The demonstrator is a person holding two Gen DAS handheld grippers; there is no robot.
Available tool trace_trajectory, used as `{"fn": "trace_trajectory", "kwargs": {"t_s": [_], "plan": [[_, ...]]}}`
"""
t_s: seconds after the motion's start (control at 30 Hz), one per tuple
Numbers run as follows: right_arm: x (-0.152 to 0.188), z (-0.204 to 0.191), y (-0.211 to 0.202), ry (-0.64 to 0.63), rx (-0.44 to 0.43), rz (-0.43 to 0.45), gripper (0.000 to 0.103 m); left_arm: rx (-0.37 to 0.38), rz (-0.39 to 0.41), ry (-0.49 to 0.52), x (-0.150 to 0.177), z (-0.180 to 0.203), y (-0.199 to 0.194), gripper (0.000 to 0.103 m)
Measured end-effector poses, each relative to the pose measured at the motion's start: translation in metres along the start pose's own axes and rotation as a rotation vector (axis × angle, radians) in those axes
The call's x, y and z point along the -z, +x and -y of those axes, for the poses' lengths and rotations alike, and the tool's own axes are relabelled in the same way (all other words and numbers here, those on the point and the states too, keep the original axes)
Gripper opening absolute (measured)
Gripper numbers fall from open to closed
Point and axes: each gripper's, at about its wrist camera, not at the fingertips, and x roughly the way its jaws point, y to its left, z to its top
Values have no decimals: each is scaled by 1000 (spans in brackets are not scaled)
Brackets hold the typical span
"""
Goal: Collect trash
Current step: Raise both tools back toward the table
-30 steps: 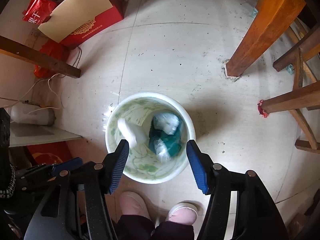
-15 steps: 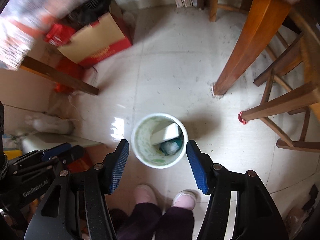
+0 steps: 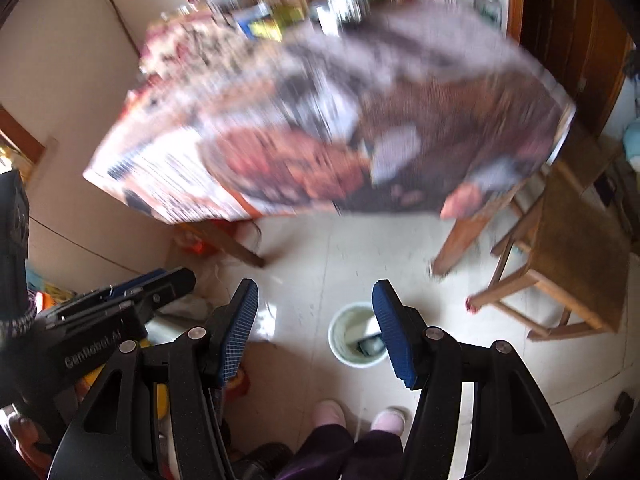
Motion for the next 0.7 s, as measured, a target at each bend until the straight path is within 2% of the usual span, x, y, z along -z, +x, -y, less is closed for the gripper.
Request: {"fn": "trace_trajectory", "kwargs": {"t_s": [0.1,0.2,0.33,0.5,0.6,0.7], "plan": [[-13,-19,-48,-15,17,86,56,19,92,37,-17,8,-60,32],[-23,-37,-91,-29,38,174,56,39,167,65,-27,18,-104,33],[-34,-55,-143,-40,67,284,56,57,276,122,-36,24,-167,39],[-44,-76,-193,-44,86,410,56,63,365,174,-38,27,-222,40],[-45,-84,-213,-50,104,480,56,65,422,190,-37,24,-248,47],[-48,-87,-224,-52,116,525,61,67,467,188,-38,21,-266,53]]}}
